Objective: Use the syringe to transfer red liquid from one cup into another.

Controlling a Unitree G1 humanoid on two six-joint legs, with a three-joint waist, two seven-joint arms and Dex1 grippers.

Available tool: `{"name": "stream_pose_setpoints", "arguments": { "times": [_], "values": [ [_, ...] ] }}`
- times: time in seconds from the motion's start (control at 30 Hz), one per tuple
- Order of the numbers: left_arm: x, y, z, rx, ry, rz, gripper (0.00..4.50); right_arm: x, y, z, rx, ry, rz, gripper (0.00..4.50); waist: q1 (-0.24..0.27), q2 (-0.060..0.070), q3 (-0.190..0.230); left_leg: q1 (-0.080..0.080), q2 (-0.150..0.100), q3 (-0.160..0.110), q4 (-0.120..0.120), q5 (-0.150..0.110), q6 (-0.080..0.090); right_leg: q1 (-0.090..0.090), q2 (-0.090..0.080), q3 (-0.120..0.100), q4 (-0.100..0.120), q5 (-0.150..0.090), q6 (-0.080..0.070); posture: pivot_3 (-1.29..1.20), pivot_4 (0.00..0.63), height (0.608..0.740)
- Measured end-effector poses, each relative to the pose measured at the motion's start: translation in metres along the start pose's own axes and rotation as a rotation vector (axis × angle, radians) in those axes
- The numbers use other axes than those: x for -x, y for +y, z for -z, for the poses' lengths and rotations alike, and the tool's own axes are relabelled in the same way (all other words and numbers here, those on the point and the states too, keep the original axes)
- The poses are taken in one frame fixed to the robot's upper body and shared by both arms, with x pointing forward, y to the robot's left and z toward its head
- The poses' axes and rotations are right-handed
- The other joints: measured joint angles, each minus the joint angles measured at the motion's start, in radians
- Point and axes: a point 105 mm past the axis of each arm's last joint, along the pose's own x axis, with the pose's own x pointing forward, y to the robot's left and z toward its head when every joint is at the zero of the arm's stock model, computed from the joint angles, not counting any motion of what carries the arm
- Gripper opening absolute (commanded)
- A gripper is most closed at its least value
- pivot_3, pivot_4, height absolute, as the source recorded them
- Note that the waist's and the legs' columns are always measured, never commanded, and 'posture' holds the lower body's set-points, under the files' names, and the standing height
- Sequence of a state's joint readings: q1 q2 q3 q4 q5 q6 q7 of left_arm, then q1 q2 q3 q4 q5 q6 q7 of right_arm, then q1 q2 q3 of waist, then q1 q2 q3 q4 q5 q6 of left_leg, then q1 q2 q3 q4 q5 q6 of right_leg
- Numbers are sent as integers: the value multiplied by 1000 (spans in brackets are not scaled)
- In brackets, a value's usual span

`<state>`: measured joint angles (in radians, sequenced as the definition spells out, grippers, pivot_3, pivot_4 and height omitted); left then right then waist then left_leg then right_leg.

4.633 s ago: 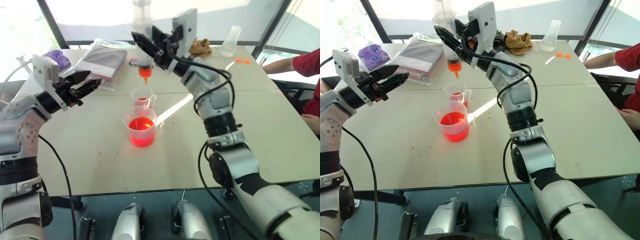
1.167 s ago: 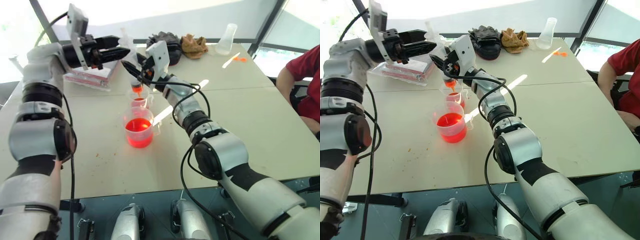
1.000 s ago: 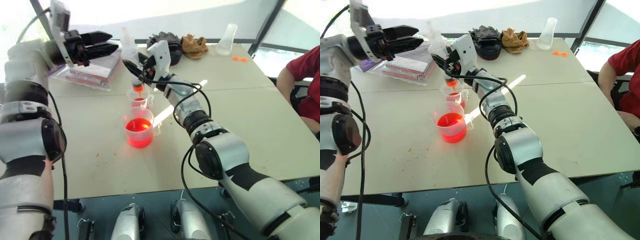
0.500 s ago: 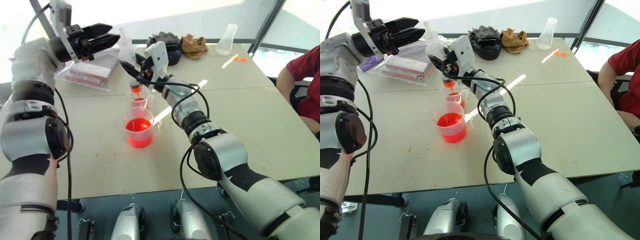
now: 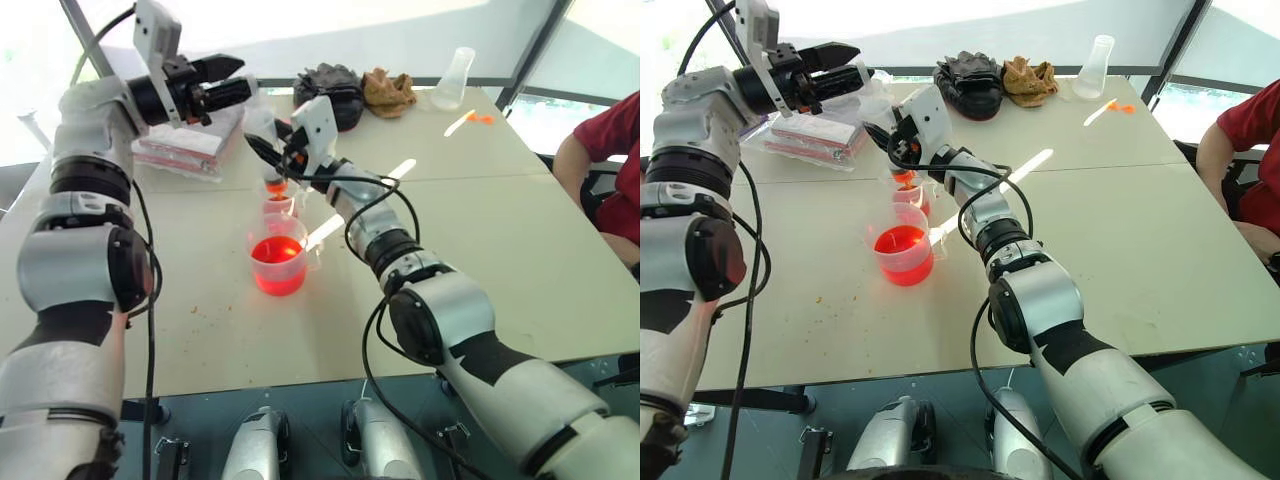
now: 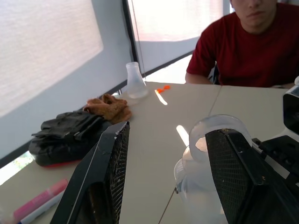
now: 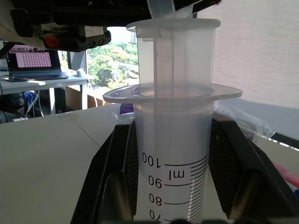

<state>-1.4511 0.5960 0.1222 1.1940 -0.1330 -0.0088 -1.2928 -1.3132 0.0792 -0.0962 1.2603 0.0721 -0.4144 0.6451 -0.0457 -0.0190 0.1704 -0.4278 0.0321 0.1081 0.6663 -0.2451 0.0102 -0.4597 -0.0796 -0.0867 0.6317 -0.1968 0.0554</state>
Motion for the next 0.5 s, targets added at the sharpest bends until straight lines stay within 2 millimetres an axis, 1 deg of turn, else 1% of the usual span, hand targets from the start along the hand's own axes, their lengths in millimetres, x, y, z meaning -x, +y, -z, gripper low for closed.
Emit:
{"name": "stream_pose_setpoints", "arguments": {
  "times": [0.23, 0.5],
  "values": [
    [1, -4, 4, -13, 44, 42, 2585, -1, 3, 1, 6, 6, -9, 1508, 0, 0, 0, 0, 0, 0, 0, 0, 0, 0, 0, 0, 0, 0, 0, 0, 150, 740],
    [0, -4, 6, -34, 62, 40, 2585, 1, -1, 1, -2, 5, -1, 1508, 0, 0, 0, 0, 0, 0, 0, 0, 0, 0, 0, 0, 0, 0, 0, 0, 150, 740]
  ]
}}
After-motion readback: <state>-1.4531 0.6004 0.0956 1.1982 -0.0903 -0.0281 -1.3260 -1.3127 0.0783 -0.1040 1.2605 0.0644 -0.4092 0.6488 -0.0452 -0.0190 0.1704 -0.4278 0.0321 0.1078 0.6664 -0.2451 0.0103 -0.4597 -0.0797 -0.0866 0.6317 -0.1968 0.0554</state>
